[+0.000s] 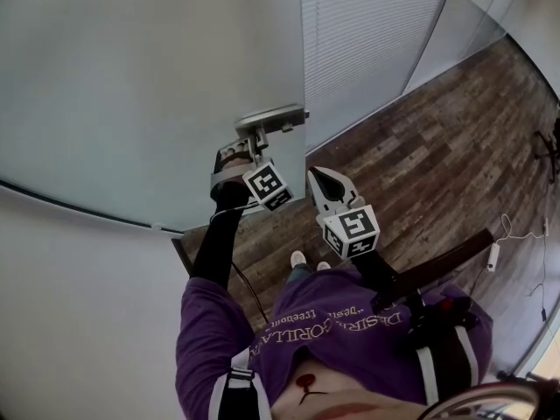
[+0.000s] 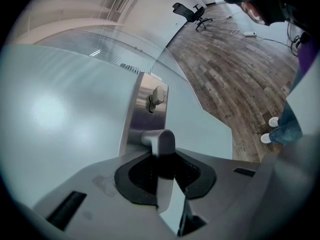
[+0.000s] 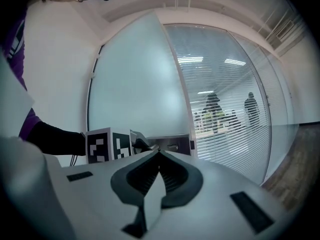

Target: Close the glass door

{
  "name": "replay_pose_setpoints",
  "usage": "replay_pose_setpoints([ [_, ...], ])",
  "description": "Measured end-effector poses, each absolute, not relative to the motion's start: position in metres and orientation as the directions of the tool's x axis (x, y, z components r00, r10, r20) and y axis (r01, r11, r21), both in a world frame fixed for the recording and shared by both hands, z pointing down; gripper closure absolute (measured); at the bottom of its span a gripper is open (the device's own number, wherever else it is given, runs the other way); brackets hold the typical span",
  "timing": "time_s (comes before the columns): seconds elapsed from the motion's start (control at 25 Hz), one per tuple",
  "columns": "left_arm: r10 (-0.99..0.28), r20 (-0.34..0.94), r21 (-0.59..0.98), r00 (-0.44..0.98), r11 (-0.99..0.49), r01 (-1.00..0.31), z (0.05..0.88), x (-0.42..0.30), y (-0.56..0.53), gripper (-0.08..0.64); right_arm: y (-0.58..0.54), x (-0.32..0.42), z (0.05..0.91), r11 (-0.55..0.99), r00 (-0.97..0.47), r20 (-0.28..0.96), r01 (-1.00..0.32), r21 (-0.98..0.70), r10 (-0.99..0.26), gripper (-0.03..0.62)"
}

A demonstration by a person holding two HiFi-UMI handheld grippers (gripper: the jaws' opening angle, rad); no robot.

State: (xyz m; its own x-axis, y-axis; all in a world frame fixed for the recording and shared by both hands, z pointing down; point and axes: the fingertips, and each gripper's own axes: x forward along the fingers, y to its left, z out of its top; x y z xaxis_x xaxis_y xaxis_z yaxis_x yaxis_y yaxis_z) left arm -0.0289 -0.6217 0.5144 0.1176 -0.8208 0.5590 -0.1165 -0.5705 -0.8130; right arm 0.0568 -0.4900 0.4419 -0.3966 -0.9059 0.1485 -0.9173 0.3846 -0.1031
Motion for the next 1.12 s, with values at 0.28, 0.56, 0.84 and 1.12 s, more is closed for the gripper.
replay_pose_setpoints([
  [0.28, -0.822, 0.548, -0.816, 0.153, -0.566, -0.120, 0.513, -0.026, -0.631, 0.494, -0.503, 0.043, 0.444, 0.371, -0.381, 0.139, -0.924, -0.093, -0.914, 0.603],
  [0.56, -0.826, 0.538, -0.823, 0.171, -0.558, -0.108, 0.522, -0.030, -0.644, 0.499, -0.521, 0.027, 0.452, 0.357, -0.364, 0.129, -0.931, -0.075, -0.922, 0.603],
  [0.84, -0.856, 0.493, -0.854, 0.154, -0.510, -0.101, 0.516, -0.031, -0.673, 0.503, -0.546, 0.018, 0.453, 0.334, -0.342, 0.134, -0.939, -0.077, -0.930, 0.603],
  [1.12, -0.846, 0.513, -0.840, 0.142, -0.529, -0.116, 0.510, -0.021, -0.728, 0.505, -0.598, 0.032, 0.448, 0.312, -0.323, 0.168, -0.946, -0.090, -0.931, 0.603],
])
